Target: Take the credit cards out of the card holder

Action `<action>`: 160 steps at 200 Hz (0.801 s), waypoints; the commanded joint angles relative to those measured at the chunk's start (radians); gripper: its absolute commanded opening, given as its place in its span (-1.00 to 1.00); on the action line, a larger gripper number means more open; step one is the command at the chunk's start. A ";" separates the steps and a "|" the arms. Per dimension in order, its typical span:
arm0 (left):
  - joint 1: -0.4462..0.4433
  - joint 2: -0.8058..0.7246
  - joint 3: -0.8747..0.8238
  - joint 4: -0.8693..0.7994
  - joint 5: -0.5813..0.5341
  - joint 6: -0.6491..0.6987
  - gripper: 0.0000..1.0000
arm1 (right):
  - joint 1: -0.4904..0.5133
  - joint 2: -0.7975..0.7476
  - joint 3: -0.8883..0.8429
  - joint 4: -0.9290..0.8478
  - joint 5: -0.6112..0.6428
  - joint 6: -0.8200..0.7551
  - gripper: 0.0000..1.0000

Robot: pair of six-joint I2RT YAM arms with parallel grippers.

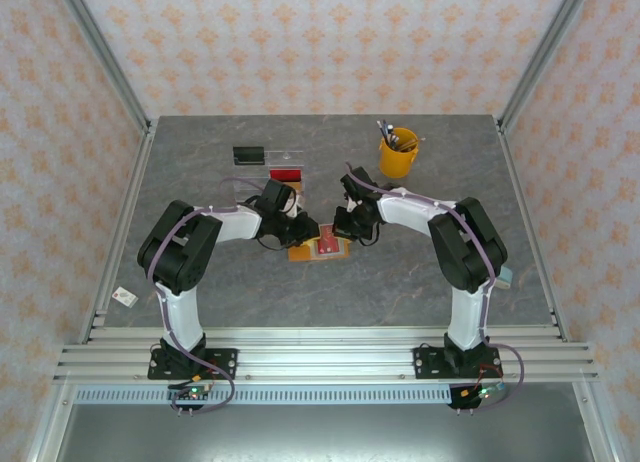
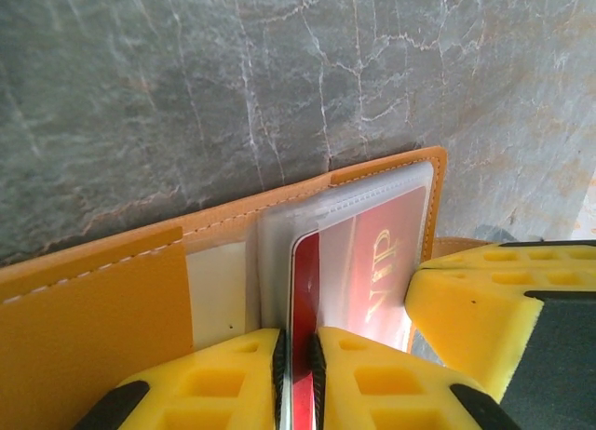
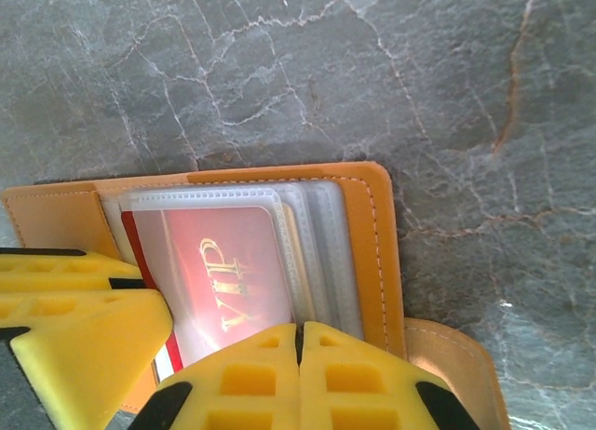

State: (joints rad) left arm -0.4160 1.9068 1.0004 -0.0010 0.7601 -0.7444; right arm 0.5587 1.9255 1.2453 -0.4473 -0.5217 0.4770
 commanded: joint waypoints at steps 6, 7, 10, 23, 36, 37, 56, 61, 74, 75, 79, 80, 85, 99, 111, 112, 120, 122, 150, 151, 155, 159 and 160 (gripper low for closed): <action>-0.017 0.039 0.004 0.065 0.044 -0.010 -0.64 | 0.024 0.065 -0.032 0.004 -0.066 -0.015 -0.91; -0.018 0.039 0.004 0.065 0.043 -0.010 -0.64 | 0.024 0.066 -0.032 0.004 -0.066 -0.016 -0.91; -0.018 0.038 0.005 0.064 0.041 -0.010 -0.65 | 0.024 0.065 -0.031 0.003 -0.064 -0.016 -0.91; -0.018 0.038 0.010 0.045 0.028 -0.002 -0.73 | 0.024 0.065 -0.028 -0.010 -0.045 -0.017 -0.90; -0.016 0.035 0.012 0.022 0.002 0.010 -0.82 | 0.024 0.062 -0.023 -0.029 -0.014 -0.019 -0.89; -0.016 0.034 0.012 0.020 0.000 0.010 -0.83 | 0.025 0.062 -0.022 -0.033 -0.006 -0.019 -0.89; -0.014 0.024 0.016 -0.027 -0.037 0.040 -0.92 | 0.024 0.055 -0.018 -0.067 0.053 -0.020 -0.82; -0.013 0.020 0.019 -0.042 -0.045 0.049 -0.94 | 0.024 0.051 -0.018 -0.073 0.068 -0.020 -0.80; -0.012 0.015 0.024 -0.075 -0.060 0.072 -0.96 | 0.024 0.043 -0.019 -0.085 0.095 -0.016 -0.71; -0.011 0.015 0.024 -0.077 -0.061 0.073 -0.97 | 0.024 0.042 -0.018 -0.086 0.097 -0.016 -0.70; -0.010 0.014 0.026 -0.086 -0.065 0.079 -0.98 | 0.023 0.041 -0.018 -0.088 0.103 -0.017 -0.69; -0.009 0.014 0.026 -0.089 -0.066 0.080 -0.98 | 0.023 0.041 -0.018 -0.088 0.104 -0.017 -0.68; -0.009 0.014 0.030 -0.102 -0.072 0.087 -0.98 | 0.023 0.038 -0.018 -0.090 0.109 -0.016 -0.67; -0.006 0.011 0.036 -0.133 -0.090 0.104 -0.99 | 0.022 0.035 -0.017 -0.097 0.128 -0.013 -0.66; -0.005 0.009 0.040 -0.159 -0.107 0.117 -0.98 | 0.021 0.036 -0.015 -0.103 0.142 -0.010 -0.66; -0.006 0.009 0.041 -0.161 -0.108 0.118 -0.98 | 0.021 0.036 -0.014 -0.104 0.143 -0.010 -0.66; -0.006 0.009 0.045 -0.180 -0.120 0.128 -0.98 | 0.021 0.039 -0.013 -0.109 0.152 -0.010 -0.65; -0.006 0.009 0.046 -0.185 -0.123 0.130 -0.97 | 0.021 0.040 -0.013 -0.110 0.154 -0.011 -0.65; -0.006 -0.032 0.060 -0.247 -0.165 0.162 -0.96 | 0.022 0.051 -0.011 -0.126 0.182 -0.009 -0.65; -0.005 -0.032 0.061 -0.249 -0.167 0.162 -0.96 | 0.022 0.051 -0.011 -0.126 0.182 -0.007 -0.65; -0.005 -0.033 0.062 -0.254 -0.169 0.166 -0.95 | 0.021 0.052 -0.011 -0.126 0.184 -0.008 -0.65; -0.005 -0.034 0.063 -0.258 -0.172 0.169 -0.95 | 0.022 0.054 -0.012 -0.128 0.186 -0.007 -0.65; -0.006 -0.034 0.064 -0.260 -0.172 0.169 -0.95 | 0.023 0.054 -0.012 -0.128 0.186 -0.007 -0.65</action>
State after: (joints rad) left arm -0.4191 1.8969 1.0557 -0.1223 0.6876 -0.6304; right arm 0.5785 1.9263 1.2556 -0.4652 -0.4454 0.4702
